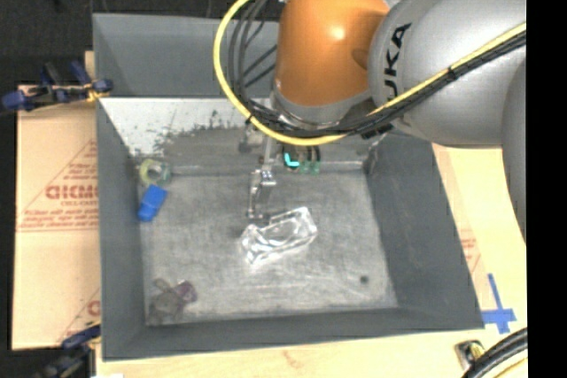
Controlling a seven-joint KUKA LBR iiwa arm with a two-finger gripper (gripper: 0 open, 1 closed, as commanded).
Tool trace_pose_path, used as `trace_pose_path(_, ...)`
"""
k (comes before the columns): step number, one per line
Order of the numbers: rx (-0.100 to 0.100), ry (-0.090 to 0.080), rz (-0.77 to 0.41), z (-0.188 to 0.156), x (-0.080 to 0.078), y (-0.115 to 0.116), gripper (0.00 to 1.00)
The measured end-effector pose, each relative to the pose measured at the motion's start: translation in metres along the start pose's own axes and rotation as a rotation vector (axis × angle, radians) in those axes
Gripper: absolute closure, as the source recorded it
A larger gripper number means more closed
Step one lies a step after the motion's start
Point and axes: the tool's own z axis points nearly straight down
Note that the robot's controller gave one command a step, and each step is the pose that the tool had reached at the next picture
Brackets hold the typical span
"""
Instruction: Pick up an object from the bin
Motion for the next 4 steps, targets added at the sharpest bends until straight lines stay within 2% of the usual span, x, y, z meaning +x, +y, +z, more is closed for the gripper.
trace_pose_path(1,-0.001,-0.002,0.019,0.127,0.024,-0.050,0.00)
trace_pose_path(2,0.002,-0.022,-0.341,0.165,0.039,-0.057,0.00)
trace_pose_path(3,0.000,-0.025,-0.337,0.163,0.038,-0.057,1.00)
trace_pose_path(4,0.005,-0.013,-0.374,0.008,0.022,-0.104,1.00)
